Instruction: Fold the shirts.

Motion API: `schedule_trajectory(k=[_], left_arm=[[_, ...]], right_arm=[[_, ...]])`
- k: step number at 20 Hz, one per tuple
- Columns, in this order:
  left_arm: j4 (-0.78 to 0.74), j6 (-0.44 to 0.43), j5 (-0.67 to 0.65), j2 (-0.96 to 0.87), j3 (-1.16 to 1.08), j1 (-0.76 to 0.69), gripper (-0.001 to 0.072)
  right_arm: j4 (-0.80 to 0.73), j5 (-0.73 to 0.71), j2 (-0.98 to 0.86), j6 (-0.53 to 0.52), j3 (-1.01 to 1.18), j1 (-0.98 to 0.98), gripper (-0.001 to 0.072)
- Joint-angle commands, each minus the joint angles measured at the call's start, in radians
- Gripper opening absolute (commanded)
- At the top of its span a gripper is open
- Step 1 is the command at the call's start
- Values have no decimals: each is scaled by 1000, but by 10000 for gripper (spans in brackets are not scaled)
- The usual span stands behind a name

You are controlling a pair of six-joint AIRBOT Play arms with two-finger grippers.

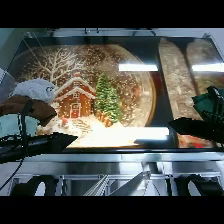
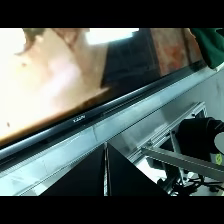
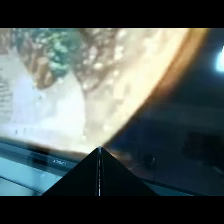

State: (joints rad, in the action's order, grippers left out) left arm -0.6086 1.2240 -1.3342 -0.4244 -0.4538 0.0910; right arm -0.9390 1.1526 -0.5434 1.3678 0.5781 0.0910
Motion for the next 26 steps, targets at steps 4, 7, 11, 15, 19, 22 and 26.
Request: schedule_trajectory(k=[4,7,11,15,19,22,26], left_arm=[[-3,1,5,0,-5,1,14],[-158,17,35,-29,-140,26,633],[-372,23,164,-222,-426,229,720],[-394,-55,175,-642,-687,410,720],[-394,-64,148,-1102,-968,442,720],[-394,-63,104,-1358,-1142,430,719],[-443,-53,86,-1521,-1273,389,700]], right_arm=[[0,0,1,1,0,-1,11],[0,-1,1,1,0,-1,11],[0,0,1,1,0,-1,11],[0,0,1,1,0,-1,11],[0,0,1,1,0,-1,11],[0,-1,1,1,0,-1,11],[0,-1,1,1,0,-1,11]])
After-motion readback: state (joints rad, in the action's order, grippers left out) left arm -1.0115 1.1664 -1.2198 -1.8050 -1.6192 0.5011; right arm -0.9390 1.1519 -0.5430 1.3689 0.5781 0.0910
